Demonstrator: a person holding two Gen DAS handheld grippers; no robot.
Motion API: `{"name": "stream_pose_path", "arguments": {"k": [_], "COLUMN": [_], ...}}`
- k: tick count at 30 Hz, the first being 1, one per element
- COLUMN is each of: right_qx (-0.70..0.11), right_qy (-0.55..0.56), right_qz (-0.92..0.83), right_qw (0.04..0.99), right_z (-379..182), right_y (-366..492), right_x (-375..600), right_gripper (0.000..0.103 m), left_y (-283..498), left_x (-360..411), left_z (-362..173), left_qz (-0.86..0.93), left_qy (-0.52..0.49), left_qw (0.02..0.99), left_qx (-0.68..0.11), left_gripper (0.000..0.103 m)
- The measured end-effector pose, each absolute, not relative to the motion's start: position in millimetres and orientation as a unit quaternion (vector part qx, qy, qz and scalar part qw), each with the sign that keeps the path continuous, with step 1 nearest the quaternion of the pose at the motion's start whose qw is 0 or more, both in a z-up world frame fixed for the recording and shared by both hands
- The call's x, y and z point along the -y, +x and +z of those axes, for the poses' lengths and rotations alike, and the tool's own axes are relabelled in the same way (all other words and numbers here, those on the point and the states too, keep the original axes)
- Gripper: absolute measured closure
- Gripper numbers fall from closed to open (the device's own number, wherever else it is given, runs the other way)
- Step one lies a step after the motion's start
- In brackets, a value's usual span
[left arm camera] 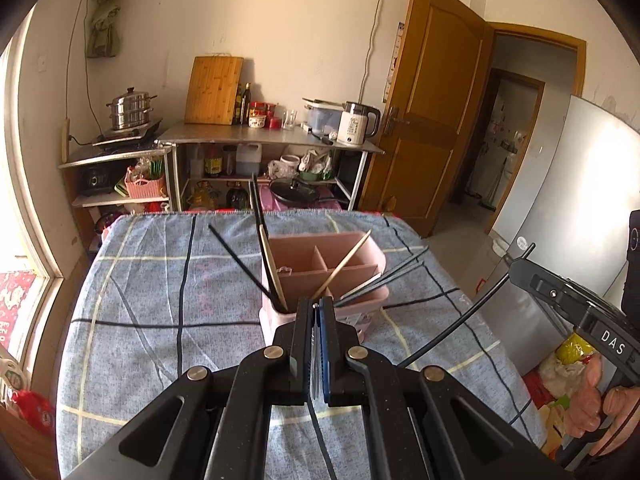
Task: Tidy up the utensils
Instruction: 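Lift both held chopsticks and carry them over the pink basket, then lower both chopsticks into the basket and open both tools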
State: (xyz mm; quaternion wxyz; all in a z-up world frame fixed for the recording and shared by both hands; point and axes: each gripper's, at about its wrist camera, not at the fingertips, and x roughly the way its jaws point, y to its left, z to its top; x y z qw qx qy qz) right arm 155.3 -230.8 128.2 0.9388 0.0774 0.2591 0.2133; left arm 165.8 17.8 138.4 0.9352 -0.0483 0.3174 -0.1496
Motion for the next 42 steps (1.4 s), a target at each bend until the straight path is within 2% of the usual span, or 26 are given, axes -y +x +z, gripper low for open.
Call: {"name": "stream_pose_path", "arguments": {"k": [10,17,30,42], "right_qx": [-0.195,-0.173,-0.196,-0.255], "right_qy": [0.081,0.085,0.094,0.090], "right_qz": [0.232,0.230,0.212,0.209], "right_qw": [0.950,0.954,0.953,0.940], "right_z": [180,194,168,125], "right_y": [168,189,227,254], "right_x": [218,211,210,202], "right_gripper": [0.099,0.099,0.099,0.099], "left_y": [185,207,245,266], "left_x": [-23,-22,-23,-21], "left_z": [196,207,170,129], "left_qz": [-0.144,-0.136,-0.132,-0.133], "left_qy": [-0.044,-0.041,-0.050,-0.049], "left_qw": [0.952,0.956,0.949,0.936], "left_qx": [-0.265,-0.256,-0.283,-0.321], "left_gripper": [0.100,0.100,0.100,0.100]}}
